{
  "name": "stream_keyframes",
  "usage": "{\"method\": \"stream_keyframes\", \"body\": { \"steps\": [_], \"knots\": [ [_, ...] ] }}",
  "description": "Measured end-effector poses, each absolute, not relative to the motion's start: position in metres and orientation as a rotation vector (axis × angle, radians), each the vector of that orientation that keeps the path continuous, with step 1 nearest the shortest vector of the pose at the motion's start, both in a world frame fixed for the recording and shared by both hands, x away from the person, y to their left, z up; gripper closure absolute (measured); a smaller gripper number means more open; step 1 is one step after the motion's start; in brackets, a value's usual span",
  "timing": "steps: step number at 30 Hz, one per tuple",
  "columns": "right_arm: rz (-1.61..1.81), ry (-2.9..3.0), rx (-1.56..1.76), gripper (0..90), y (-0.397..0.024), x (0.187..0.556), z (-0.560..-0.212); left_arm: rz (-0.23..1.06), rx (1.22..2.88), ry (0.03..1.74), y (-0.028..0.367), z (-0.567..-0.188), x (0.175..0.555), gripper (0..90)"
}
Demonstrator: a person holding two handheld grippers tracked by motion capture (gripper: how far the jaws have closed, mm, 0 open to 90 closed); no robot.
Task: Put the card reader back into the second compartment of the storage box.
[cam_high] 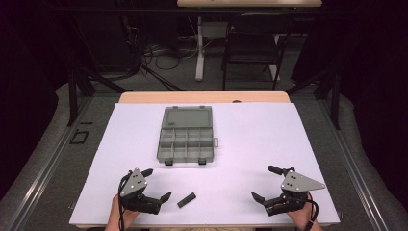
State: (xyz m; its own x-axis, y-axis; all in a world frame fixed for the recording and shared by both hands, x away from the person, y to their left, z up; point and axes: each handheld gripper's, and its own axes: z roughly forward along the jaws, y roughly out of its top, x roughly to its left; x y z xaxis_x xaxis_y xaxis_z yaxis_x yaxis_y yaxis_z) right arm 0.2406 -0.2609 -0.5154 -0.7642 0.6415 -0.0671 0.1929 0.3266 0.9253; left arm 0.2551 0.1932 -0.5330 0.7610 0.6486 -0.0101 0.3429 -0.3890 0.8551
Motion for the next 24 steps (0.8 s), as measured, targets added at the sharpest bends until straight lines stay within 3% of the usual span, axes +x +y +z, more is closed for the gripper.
{"method": "stream_keyframes", "body": {
  "steps": [24],
  "knots": [
    [1.423,2.193,0.72,0.0,-0.257,0.242,-0.517,0.359,2.13,0.803,0.151,-0.537,0.257,0.1]
  ]
}}
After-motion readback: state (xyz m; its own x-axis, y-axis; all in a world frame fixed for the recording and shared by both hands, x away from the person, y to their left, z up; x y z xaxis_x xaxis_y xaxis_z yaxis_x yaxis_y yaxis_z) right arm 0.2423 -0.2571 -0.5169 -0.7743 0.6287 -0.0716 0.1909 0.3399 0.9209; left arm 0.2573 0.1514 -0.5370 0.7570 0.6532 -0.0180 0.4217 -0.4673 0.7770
